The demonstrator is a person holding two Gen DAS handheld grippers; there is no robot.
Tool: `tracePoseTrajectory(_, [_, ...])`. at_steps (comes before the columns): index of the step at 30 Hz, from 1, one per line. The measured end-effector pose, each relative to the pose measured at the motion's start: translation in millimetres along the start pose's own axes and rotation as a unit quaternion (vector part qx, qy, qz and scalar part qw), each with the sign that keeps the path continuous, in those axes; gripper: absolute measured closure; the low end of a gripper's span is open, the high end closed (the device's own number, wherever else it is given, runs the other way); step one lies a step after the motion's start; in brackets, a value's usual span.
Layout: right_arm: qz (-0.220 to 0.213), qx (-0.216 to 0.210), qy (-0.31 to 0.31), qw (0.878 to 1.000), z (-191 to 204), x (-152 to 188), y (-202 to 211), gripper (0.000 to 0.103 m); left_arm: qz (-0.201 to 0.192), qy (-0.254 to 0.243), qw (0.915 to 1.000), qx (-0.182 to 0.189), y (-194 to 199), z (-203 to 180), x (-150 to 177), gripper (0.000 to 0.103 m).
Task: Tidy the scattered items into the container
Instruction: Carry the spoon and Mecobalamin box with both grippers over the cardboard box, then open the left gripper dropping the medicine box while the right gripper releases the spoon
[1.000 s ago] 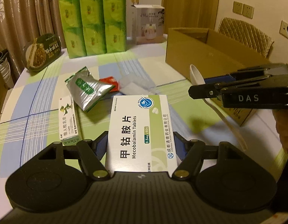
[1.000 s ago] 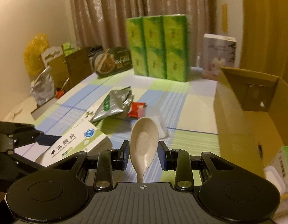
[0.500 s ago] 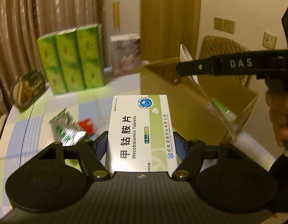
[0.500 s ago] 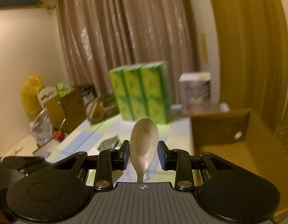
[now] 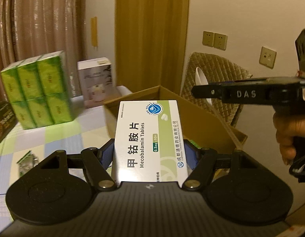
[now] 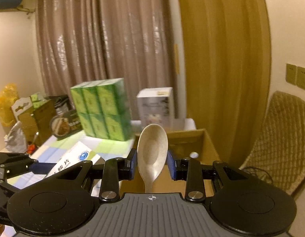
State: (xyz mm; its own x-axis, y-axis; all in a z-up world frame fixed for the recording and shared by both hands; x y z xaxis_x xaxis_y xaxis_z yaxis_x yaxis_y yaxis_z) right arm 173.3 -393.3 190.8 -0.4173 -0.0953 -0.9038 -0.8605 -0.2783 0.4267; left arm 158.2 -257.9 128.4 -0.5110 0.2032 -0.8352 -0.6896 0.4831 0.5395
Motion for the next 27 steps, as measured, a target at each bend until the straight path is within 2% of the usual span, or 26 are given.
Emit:
tracePoseTrajectory(12, [0.021,0.010,-0.016,1.000,-58,14,-16,0.073,0.015,0.016,0.9996,0.019,-59,-33,-10,0.036])
tracePoseTrajectory(27, [0.039,0.008,-0.028,0.999,-77,31,-32,0.074,0.030,0.017,0.9993,0.018,-91,-38,-3,0.036])
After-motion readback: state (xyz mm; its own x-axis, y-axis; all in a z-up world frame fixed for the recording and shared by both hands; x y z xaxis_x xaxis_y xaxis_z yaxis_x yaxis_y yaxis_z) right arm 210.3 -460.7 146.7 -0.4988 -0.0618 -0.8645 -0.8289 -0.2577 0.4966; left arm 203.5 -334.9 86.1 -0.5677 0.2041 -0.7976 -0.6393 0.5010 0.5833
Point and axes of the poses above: each gripper's, at about its wrist camera, not at the fingertips, and y roughly against the way its jaws point, z to its left, x to its underside, the point moved 4 cm from there along -y, roughly the way its jaws point, and after that the axes turned 5 degrees about y, right-handed, at the moved point
